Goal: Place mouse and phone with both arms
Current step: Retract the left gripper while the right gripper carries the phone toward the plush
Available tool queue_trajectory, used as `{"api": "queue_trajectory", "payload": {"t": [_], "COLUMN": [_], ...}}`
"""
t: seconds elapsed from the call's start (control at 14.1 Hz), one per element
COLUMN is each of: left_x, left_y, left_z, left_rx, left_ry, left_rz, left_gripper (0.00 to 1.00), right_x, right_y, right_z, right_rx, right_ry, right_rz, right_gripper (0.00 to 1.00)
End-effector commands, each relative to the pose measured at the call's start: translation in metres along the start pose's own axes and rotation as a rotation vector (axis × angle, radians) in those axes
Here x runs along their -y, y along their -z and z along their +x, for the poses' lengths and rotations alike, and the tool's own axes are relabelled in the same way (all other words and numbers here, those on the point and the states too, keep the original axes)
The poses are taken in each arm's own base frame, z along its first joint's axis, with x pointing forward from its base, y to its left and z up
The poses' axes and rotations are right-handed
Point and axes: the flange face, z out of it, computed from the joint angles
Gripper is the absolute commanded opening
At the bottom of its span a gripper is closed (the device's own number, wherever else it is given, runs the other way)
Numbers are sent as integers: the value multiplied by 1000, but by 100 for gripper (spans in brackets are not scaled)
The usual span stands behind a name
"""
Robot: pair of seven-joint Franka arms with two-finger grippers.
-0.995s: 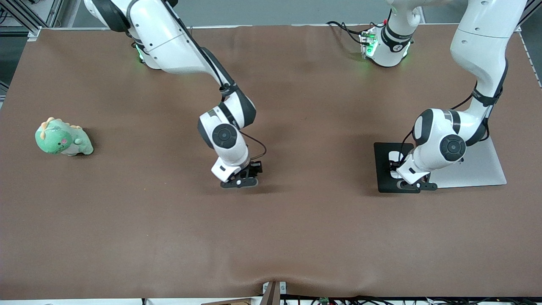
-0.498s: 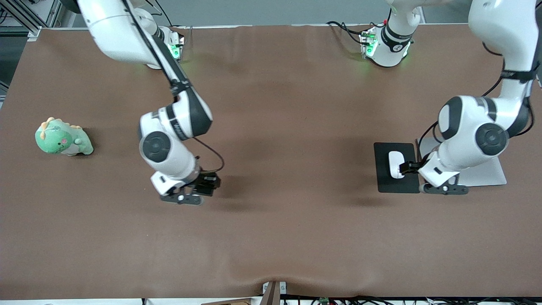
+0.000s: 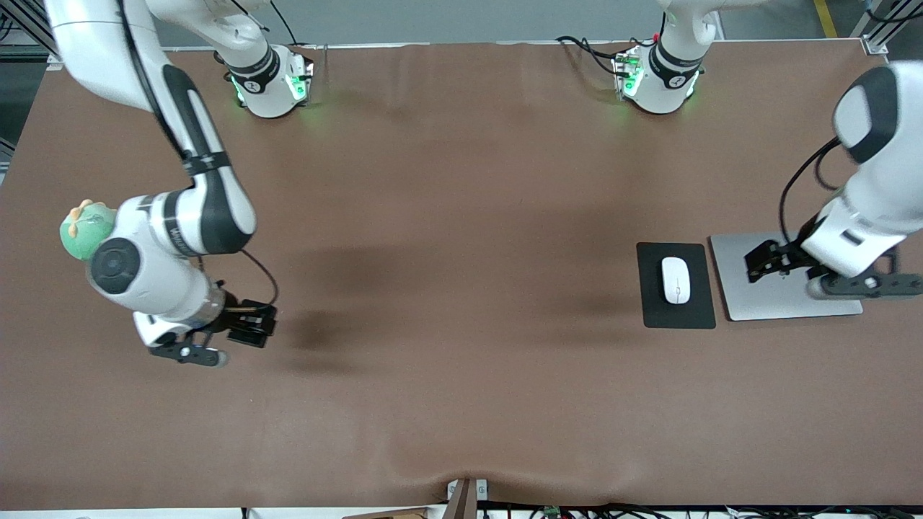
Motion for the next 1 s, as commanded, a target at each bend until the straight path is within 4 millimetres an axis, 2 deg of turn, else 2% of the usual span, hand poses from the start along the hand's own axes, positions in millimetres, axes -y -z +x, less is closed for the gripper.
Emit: {"api": "queue_trajectory", "payload": {"t": [0.0, 0.14, 0.21, 0.28, 0.36, 0.5, 0.71, 0.78, 0.92], "left_x": [0, 3, 5, 4, 0, -2, -27, -28, -33], "left_y": [53, 62, 68, 83, 85, 108, 122, 124, 123], "left_z": [5, -5, -14, -20, -24, -39, -53, -55, -60], "left_rx": [26, 68, 104, 113, 137, 121, 134, 140, 169], "left_ry": [7, 12, 20, 14, -3, 0, -33, -39, -43], "left_rz": [-3, 2, -8, -2, -6, -4, 3, 5, 3], "left_gripper": [100, 100, 100, 100, 100, 100, 100, 100, 100], "right_x": [-68, -106, -117, -130, -142, -162, -202, -214, -220], "right_y": [7, -3, -11, -21, -29, -48, -82, -91, -107], "right_z": [-15, -21, -27, -35, -42, -55, -83, -91, -106], "right_rx": [23, 50, 68, 87, 102, 113, 59, 45, 35], "right_ry": [74, 94, 88, 73, 68, 75, 87, 84, 72], "right_rz": [3, 3, 3, -3, -3, -2, -9, -13, -18], "right_gripper": [23, 23, 23, 23, 23, 23, 23, 23, 23]}}
